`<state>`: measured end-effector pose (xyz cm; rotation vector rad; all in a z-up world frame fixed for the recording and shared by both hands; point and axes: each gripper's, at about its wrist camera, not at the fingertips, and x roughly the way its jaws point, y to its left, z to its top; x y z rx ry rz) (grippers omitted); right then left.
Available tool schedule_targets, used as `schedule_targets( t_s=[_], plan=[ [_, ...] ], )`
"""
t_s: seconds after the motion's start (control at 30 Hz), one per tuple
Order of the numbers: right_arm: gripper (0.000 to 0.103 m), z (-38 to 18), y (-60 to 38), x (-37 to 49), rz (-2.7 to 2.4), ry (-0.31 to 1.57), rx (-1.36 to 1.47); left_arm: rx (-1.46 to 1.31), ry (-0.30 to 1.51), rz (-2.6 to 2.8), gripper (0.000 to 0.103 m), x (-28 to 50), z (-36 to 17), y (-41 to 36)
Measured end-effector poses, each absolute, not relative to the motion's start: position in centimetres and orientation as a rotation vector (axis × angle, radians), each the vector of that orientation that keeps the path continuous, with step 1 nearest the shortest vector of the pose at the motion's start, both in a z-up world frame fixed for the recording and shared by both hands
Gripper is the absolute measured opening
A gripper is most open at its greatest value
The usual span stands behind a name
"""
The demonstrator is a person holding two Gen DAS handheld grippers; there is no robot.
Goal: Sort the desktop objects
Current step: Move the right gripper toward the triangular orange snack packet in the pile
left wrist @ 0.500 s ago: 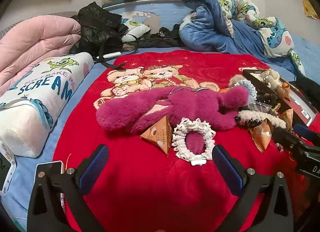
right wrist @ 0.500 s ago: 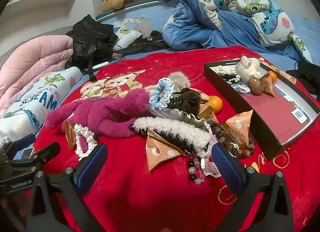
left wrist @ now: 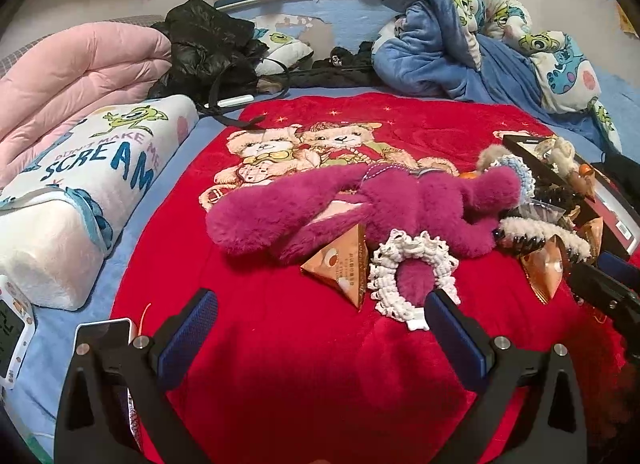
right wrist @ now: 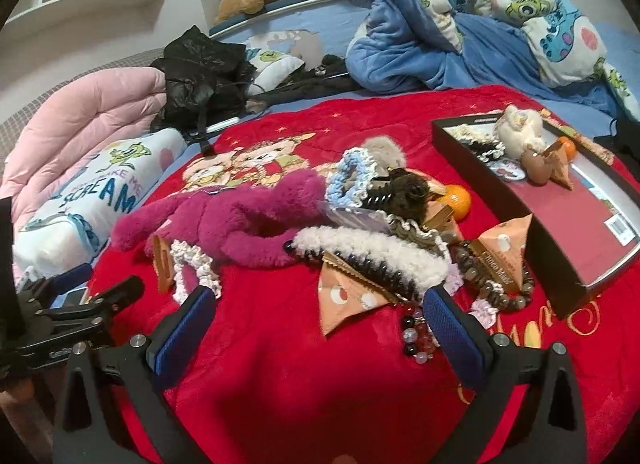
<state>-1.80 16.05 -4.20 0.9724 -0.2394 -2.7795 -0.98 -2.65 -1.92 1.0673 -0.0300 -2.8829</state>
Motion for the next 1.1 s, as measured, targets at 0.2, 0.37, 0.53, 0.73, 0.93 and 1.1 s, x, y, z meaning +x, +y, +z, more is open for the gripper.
schedule_targets(
  t_s=[0.2,0.37,0.53,0.73,0.93,1.1],
  plan=[
    [0.103,-4.2,16.2,-1.9,-2.736,-0.249,0.952,1.082,-0.033,-2.868,0.103,-1.7,-2.4,-2.9],
    [0.103,-4.4,15.9,-2.0,-2.712,-0.217,0.951,1.09,-0.04,-2.862,0.103,-2.3,-2.7,-2.8],
    [0.098,-4.8,16.0,-2.5,-2.657,-0.251,0.97,1.117,-0.037,-2.855,0.103,-3.0,-3.1,-2.8],
    [0.082,-5.9,16.5,-3.5,-2.608,-0.314,1.02,1.141,-0.044,-2.845,0.103,-3.8,-3.8,-2.6],
    [0.071,-6.8,17.1,-4.1,-2.616,-0.346,1.058,1.178,-0.004,-2.836,0.103,-4.8,-4.3,-3.2],
    [0.061,-7.5,17.6,-4.9,-2.618,-0.378,1.1,1.211,0.009,-2.831,0.103,-5.5,-4.6,-3.2]
  ],
)
